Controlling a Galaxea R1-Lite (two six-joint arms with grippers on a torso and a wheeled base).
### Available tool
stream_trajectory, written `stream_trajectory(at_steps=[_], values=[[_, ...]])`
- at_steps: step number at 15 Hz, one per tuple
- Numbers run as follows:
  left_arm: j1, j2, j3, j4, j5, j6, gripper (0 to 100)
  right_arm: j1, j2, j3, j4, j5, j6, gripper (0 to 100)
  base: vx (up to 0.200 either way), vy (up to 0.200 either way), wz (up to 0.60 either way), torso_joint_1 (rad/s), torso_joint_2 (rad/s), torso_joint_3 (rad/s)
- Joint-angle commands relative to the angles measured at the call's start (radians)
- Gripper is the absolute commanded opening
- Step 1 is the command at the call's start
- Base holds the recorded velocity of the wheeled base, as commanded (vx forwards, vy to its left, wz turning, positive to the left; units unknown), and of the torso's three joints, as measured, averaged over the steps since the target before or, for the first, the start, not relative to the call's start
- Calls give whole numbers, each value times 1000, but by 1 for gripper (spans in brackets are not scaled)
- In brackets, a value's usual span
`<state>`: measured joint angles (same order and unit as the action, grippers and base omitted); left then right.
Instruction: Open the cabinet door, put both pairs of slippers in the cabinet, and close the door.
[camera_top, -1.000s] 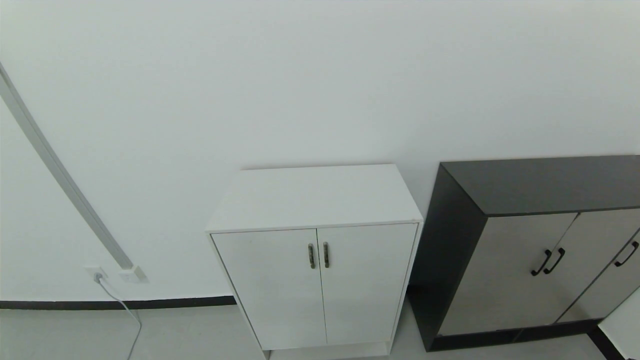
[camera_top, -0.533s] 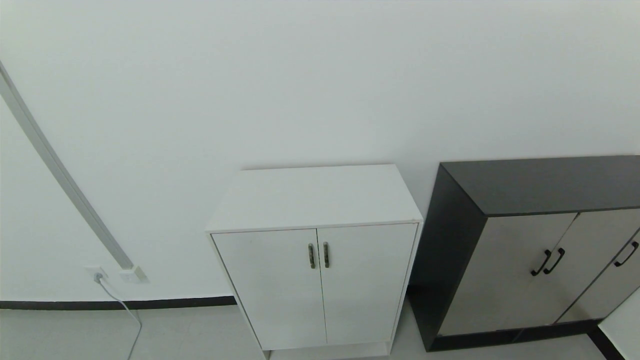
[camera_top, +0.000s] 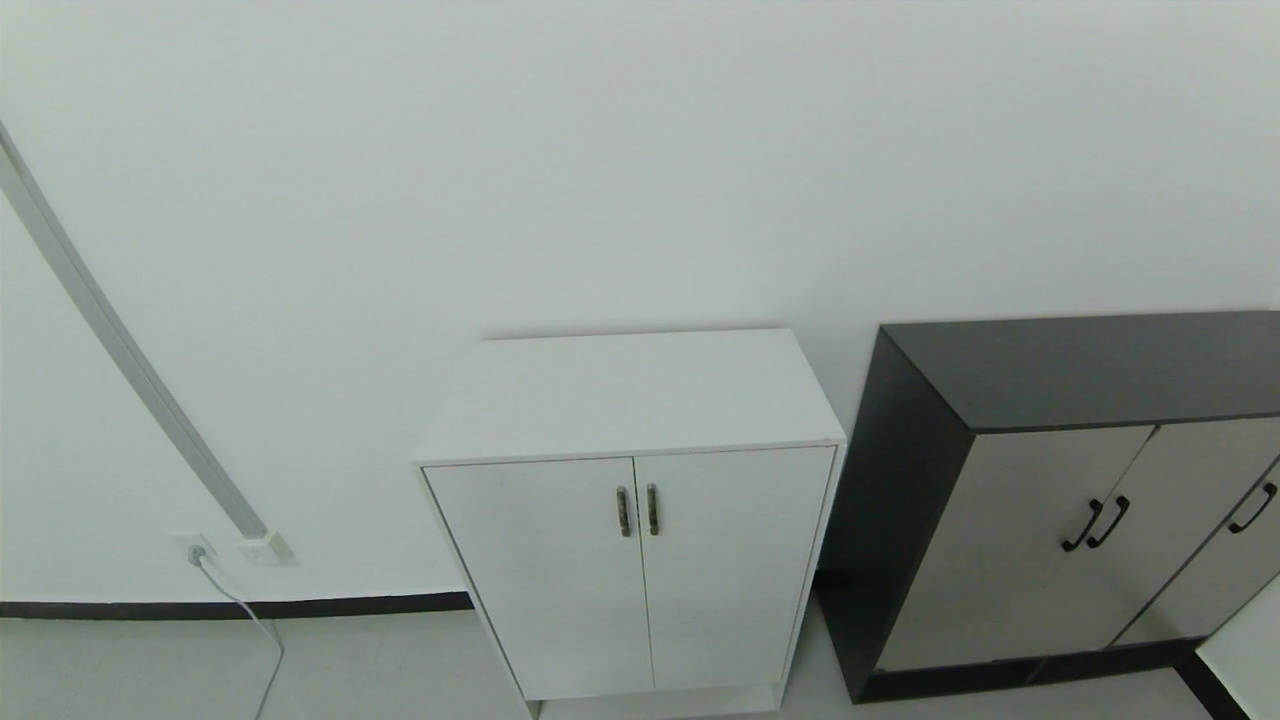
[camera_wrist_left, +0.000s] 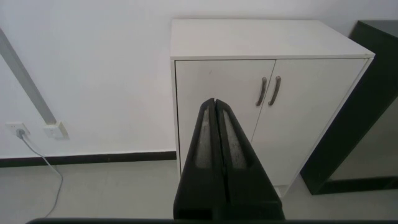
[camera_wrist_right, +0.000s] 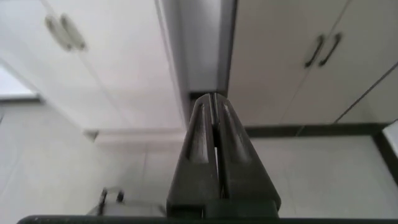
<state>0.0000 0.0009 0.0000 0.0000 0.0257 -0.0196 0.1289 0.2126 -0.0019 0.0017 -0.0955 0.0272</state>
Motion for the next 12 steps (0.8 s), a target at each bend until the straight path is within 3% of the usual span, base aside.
stream_trajectory(at_steps=[1, 8, 9, 10, 12], values=[[0, 1, 0, 0, 0, 0, 0, -45, -116, -1, 0, 0, 0, 0, 0, 0, 0, 0, 0, 0], [0, 1, 0, 0, 0, 0, 0, -52, -119, 0, 1, -9, 28, 0, 0, 0, 0, 0, 0, 0], [0, 1, 0, 0, 0, 0, 0, -172, -78, 0, 1, -3, 7, 0, 0, 0, 0, 0, 0, 0], [0, 1, 0, 0, 0, 0, 0, -189, -79, 2, 1, 8, -10, 0, 0, 0, 0, 0, 0, 0], [0, 1, 0, 0, 0, 0, 0, -115, -182, 2, 0, 22, -18, 0, 0, 0, 0, 0, 0, 0]])
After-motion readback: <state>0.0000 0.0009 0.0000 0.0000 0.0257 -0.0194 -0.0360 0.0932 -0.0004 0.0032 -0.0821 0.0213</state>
